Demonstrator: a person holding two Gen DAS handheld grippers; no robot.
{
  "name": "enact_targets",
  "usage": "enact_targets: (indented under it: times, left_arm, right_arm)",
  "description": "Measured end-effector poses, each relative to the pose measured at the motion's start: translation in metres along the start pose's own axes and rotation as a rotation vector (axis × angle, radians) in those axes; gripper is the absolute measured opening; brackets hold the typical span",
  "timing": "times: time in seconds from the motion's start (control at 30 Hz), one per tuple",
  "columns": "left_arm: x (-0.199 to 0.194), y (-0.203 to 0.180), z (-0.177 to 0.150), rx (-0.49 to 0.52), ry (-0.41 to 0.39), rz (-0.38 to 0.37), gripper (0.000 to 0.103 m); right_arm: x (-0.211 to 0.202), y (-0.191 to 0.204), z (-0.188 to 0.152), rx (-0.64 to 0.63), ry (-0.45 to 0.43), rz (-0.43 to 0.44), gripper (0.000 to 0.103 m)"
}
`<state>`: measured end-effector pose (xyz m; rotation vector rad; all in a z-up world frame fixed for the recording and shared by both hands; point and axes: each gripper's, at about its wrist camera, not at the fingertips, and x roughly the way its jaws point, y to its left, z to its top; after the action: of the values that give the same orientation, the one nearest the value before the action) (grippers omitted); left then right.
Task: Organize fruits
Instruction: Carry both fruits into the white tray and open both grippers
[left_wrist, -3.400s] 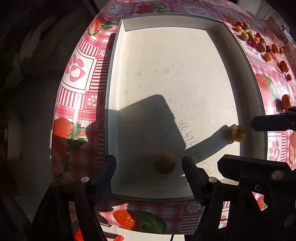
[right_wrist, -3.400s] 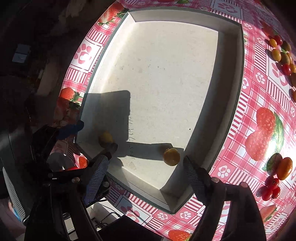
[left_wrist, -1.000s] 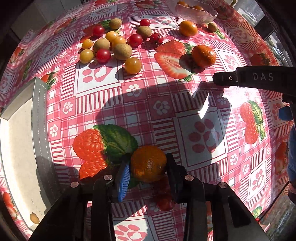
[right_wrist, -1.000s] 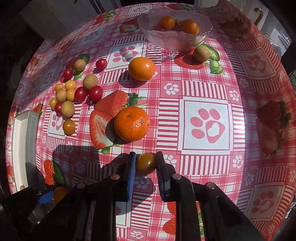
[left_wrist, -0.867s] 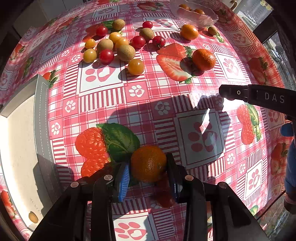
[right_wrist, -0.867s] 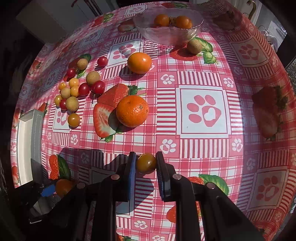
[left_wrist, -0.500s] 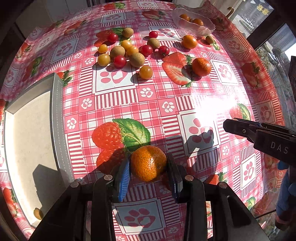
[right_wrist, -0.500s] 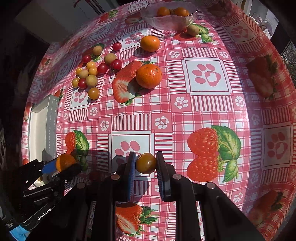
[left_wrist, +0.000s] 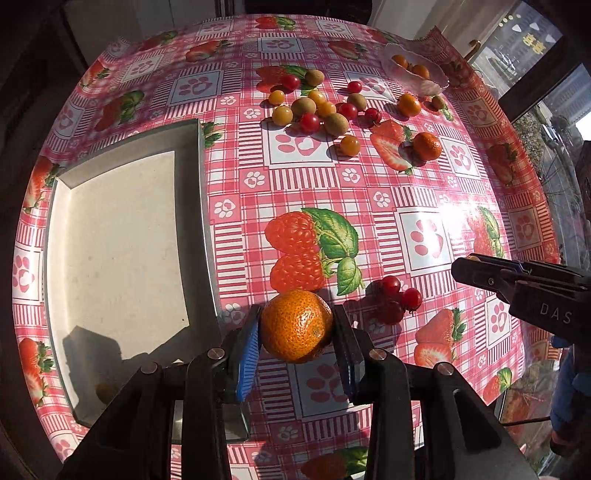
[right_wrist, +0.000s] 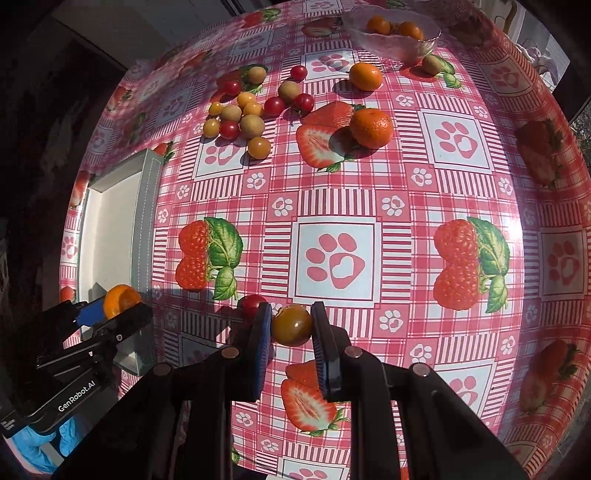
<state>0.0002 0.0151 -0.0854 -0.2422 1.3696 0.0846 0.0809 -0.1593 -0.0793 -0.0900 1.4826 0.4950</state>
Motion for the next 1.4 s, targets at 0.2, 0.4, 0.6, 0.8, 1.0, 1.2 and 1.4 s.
enact_targets:
  times: [0.2, 0.4, 0.6, 0.8, 1.0, 1.2, 1.4]
  left_arm:
    - [-0.013, 0.042, -0.011, -0.059, -0.024, 0.023, 0.038]
    - [-0.02, 0.088, -0.021, -0.126, -0.039, 0.057, 0.038]
    - [-0.021, 0.131, -0.03, -0.183, -0.046, 0.095, 0.038]
    - [-0.009, 0.165, -0.034, -0.206, -0.021, 0.128, 0.038]
    - [0.01, 0.181, -0.035, -0.203, 0.016, 0.148, 0.038]
    - [0.023, 0.183, -0.036, -0.175, 0.035, 0.167, 0.038]
    - [0.027, 0.185, -0.037, -0.179, 0.045, 0.187, 0.066]
  right_arm:
    - [0.006, 0.048, 0.003, -0.077, 0.013, 0.018, 0.024]
    - [0.017, 0.098, 0.009, -0.159, 0.027, 0.042, 0.024]
    - [0.033, 0.145, 0.013, -0.234, 0.049, 0.064, 0.024]
    - [0.06, 0.189, 0.015, -0.299, 0.092, 0.084, 0.024]
    - [0.094, 0.215, 0.018, -0.336, 0.155, 0.068, 0.024]
    - [0.119, 0.223, 0.021, -0.354, 0.206, 0.029, 0.025]
    - [0.131, 0.231, 0.018, -0.373, 0.238, 0.004, 0.026]
